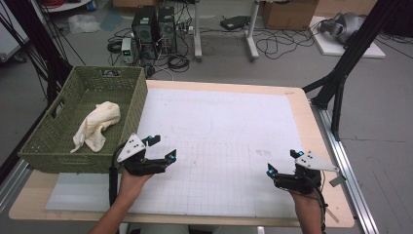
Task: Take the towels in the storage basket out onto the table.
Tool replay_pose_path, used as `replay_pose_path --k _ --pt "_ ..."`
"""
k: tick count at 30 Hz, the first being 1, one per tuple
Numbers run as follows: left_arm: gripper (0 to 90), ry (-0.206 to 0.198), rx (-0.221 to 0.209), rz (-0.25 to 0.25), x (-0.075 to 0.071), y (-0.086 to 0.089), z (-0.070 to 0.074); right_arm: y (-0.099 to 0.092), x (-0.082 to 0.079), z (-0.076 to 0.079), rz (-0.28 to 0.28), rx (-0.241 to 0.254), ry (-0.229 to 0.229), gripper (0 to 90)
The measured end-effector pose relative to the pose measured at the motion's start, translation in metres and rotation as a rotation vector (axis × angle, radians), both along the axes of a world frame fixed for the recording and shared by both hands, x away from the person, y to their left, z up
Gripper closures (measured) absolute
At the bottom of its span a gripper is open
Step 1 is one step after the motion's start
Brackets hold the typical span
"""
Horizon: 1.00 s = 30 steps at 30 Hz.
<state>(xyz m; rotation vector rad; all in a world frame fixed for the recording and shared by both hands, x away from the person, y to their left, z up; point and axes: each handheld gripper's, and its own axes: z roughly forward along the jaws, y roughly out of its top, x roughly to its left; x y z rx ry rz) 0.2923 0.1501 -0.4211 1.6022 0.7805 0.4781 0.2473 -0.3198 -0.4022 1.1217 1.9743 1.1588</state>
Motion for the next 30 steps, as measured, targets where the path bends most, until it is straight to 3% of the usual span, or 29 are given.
replay_pose_path --k 4,5,7,10,12,17,19,30 --pt "17.2 -0.002 -0.001 0.001 0.000 0.000 0.001 0.002 0.001 0.000 0.004 -0.005 0.005 7.4" --pt "17.2 -0.003 -0.001 0.000 0.000 0.000 0.001 0.002 0.003 0.000 -0.001 0.020 0.044 7.4" --pt "17.2 0.000 -0.002 -0.003 0.000 0.000 0.001 0.002 0.004 -0.001 -0.011 0.046 0.065 7.4" --pt "17.2 0.003 0.005 -0.005 -0.001 -0.001 0.001 0.002 0.005 -0.001 -0.005 0.041 0.055 7.3" --pt "17.0 0.003 0.003 -0.007 0.000 -0.001 0.002 0.003 0.004 -0.001 0.004 -0.014 0.014 7.3" --pt "17.0 0.011 0.022 -0.015 -0.001 -0.003 0.003 -0.001 0.005 -0.001 -0.007 0.027 0.029 7.2" --pt "17.0 0.028 0.017 -0.022 -0.004 -0.006 0.004 -0.002 0.005 -0.001 -0.017 0.021 0.036 7.2" --pt "20.1 0.018 0.027 -0.019 -0.007 -0.006 0.011 0.004 0.004 0.000 0.025 0.021 0.028 7.3"
